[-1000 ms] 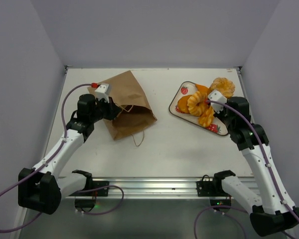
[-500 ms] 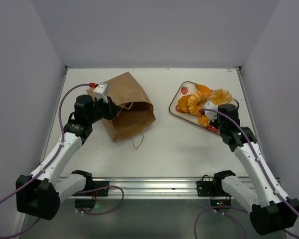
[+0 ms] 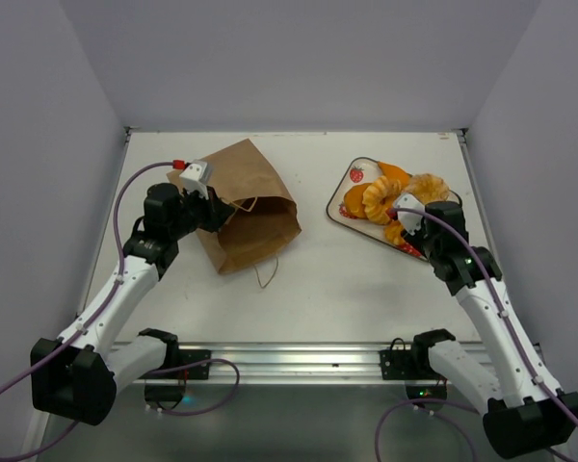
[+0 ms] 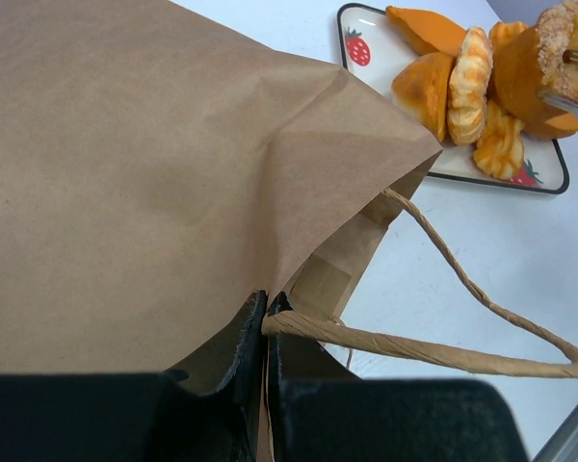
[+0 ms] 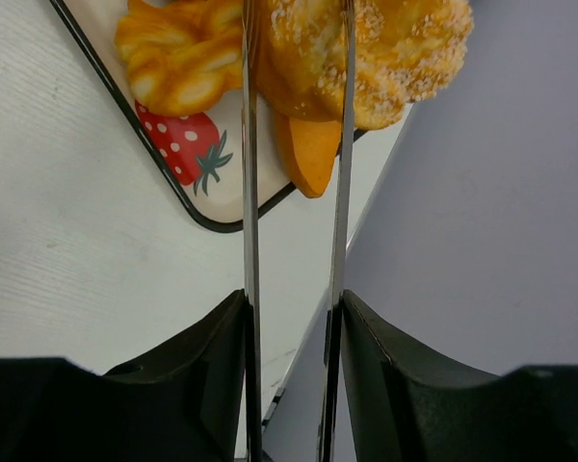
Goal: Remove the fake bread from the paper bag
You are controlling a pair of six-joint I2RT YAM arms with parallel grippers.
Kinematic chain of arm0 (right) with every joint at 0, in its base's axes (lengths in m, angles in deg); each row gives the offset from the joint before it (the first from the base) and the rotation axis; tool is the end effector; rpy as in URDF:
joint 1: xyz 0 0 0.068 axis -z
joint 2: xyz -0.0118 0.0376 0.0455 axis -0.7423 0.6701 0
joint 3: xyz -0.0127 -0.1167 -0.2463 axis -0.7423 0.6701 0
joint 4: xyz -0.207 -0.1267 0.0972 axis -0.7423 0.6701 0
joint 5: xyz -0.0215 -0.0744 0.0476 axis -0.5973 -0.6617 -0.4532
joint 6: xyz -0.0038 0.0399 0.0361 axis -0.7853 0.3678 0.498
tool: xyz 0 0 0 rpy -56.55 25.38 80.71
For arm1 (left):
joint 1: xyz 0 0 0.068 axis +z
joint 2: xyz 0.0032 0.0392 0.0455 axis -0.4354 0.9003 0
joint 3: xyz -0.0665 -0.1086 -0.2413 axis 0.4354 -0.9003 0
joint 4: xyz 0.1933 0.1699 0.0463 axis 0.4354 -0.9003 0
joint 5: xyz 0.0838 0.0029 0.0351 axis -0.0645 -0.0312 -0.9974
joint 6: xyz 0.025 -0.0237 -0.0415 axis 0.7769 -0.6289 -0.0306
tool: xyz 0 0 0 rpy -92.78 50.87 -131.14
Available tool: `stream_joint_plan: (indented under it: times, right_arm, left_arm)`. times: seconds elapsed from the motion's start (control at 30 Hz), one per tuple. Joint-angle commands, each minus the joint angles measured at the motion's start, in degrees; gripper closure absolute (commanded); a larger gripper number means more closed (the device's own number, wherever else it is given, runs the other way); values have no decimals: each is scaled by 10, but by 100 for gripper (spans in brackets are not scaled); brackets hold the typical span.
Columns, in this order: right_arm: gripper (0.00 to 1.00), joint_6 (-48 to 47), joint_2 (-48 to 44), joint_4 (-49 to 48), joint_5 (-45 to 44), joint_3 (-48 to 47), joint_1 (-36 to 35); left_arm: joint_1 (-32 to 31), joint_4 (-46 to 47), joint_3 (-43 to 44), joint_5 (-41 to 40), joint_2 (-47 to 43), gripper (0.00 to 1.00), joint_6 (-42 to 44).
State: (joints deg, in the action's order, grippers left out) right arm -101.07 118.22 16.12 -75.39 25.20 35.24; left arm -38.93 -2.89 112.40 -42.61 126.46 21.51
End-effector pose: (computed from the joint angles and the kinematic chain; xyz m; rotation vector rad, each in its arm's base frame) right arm 0.1704 0.0263 0.3016 -0.8799 2.1745 -0.6297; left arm 0.2318 -0.0679 0.2893 0.2495 1.9556 -0.6845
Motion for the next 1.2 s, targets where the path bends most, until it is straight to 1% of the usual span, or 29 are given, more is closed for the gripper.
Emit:
stream_joint_plan:
  times: [0.0,0.17,0.47,0.73,0.77,0.9,1.0,1.13,1.17]
  right_arm:
    - [56,25,-9,8,21,-44,2]
    - [55,36,-12,23,50,-59,2]
    - [55,43,-14,36,69,-76,2]
    - [57,47,-17,45,104,-94,2]
    - [57,47,-19,46,109,-96,2]
    - [57,50,-21,45,140,-101,2]
    - [57,50,-21,45,179,-109,2]
    - [58,47,-15,59,273,-125,1]
    - [59,45,-14,63,322,-128,1]
  left_arm:
    - [5,28,-4,10,-5,93,9]
    - [5,28,-5,10,-7,93,10]
    - [5,28,-6,12,-7,93,10]
    - [6,28,-8,25,-4,93,9]
    - [5,48,-8,27,-4,93,9]
    - [5,54,-10,44,1,93,7]
    - [5,58,-10,58,6,93,5]
    - [5,56,-3,80,9,93,4]
    - [5,51,-1,85,10,93,3]
